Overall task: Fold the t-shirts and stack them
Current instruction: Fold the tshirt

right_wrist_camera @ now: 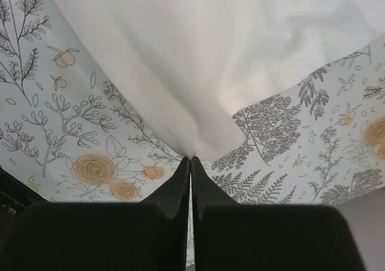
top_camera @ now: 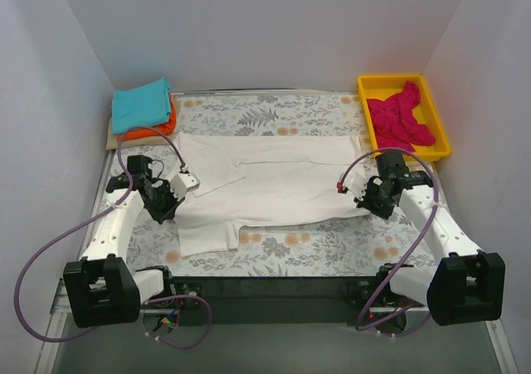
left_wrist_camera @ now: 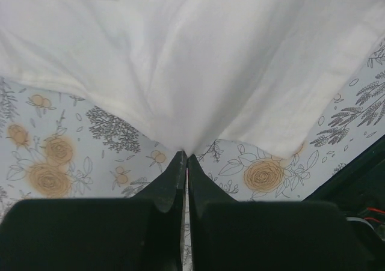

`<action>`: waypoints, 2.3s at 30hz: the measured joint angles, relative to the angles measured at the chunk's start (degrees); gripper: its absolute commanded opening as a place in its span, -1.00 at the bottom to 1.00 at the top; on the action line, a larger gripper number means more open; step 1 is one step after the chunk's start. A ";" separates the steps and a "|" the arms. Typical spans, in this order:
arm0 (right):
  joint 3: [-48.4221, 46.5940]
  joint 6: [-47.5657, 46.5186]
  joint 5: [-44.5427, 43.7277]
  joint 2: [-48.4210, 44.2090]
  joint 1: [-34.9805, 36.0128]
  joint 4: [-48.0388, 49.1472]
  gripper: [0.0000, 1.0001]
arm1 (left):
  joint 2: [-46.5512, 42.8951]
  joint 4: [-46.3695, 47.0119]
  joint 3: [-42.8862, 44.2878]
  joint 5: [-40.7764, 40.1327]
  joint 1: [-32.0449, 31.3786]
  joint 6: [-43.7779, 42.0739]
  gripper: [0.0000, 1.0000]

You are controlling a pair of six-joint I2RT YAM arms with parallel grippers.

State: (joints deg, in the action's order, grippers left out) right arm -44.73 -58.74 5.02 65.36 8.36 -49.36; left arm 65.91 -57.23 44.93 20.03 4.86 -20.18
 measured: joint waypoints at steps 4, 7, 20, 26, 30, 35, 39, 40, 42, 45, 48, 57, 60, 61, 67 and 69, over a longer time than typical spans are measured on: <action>-5.70 -0.04 1.16 4.31 -1.53 -0.68 -0.97 | 3.23 -0.85 6.54 2.40 0.61 0.72 -1.00; -9.97 -0.13 1.88 8.90 -2.95 -0.42 -0.97 | 7.63 -0.61 11.76 4.04 0.61 2.23 -1.00; -25.46 0.00 3.06 29.70 -4.66 1.62 -0.97 | 32.50 6.08 29.97 7.17 0.66 12.00 -1.00; -30.97 0.44 2.91 39.08 -4.66 4.50 -0.97 | 41.38 9.49 34.69 7.63 0.66 15.52 -1.00; -33.92 1.05 2.86 42.80 -4.66 5.31 -0.97 | 45.29 10.38 37.05 8.26 0.66 17.14 -1.00; -35.82 1.14 2.82 43.19 -4.66 5.73 -0.97 | 45.46 10.27 38.12 8.63 0.66 17.70 -1.00; -37.03 1.18 2.71 44.00 -4.66 6.29 -0.97 | 45.46 10.51 38.77 8.96 0.66 18.10 -1.00; -37.05 1.20 2.67 44.35 -4.66 6.43 -0.97 | 45.46 10.58 38.77 8.96 0.66 18.21 -1.00; -37.05 1.36 2.58 45.13 -4.66 6.47 -0.97 | 45.48 10.84 38.77 8.94 0.66 18.56 -1.00; -37.03 1.75 2.10 46.27 -4.66 6.88 -0.50 | 45.79 11.69 38.77 8.87 0.66 19.02 -0.68; -37.05 2.54 1.11 46.77 -4.66 7.50 -0.08 | 46.23 12.35 38.73 8.96 0.66 20.28 -0.46; -37.00 5.05 2.51 37.94 -4.22 5.49 0.14 | 28.92 11.78 25.73 10.71 0.46 18.95 -0.16; -36.76 6.60 3.89 32.48 -4.09 4.42 0.08 | 19.37 12.76 18.56 8.68 -2.49 18.60 -0.26; -36.65 6.86 4.15 31.91 -4.00 4.13 0.07 | 17.88 13.05 16.94 8.15 -3.58 18.58 -0.28; -32.81 9.99 6.82 30.27 -3.76 1.97 0.06 | 17.22 16.61 6.19 2.16 -10.34 23.71 -0.26; -31.56 10.69 7.30 30.27 -3.76 1.07 0.05 | 17.29 17.55 4.44 0.15 -11.15 25.79 -0.25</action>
State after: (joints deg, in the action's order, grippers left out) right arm -76.29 -48.05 12.32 95.64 4.60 -48.29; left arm 83.20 -39.68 49.36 20.18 -6.28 5.61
